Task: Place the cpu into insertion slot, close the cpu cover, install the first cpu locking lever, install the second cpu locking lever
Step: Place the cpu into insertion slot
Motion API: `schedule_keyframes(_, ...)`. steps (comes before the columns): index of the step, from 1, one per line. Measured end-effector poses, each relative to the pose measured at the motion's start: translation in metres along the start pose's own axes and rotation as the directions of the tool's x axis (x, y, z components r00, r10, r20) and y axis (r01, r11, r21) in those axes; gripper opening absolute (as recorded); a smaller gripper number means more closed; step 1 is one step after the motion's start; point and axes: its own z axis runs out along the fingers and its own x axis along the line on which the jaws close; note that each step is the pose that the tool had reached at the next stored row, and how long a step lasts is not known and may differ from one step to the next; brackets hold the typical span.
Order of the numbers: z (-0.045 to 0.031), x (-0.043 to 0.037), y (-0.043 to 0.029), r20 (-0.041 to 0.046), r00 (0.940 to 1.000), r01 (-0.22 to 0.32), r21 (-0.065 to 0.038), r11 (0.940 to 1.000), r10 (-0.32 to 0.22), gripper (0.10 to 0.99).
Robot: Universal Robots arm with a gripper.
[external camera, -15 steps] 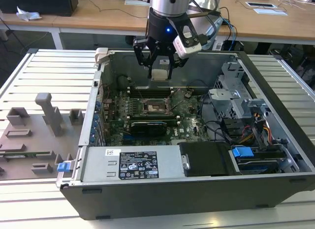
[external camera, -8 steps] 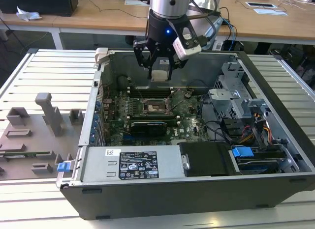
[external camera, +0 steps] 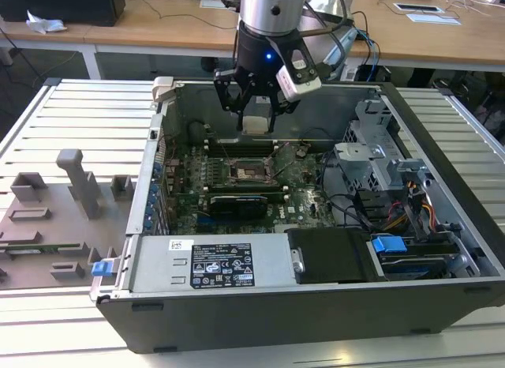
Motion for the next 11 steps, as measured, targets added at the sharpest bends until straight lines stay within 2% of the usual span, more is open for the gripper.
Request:
schedule_keyframes(5, 0.0064, -0.0001, -0.0006, 0.0, 1.0, 0.0, 0.0, 1.0, 0.0, 0.545)
schedule_keyframes(11, 0.0106, -0.0002, -0.001, 0.0, 1.0, 0.0, 0.0, 1.0, 0.0, 0.545)
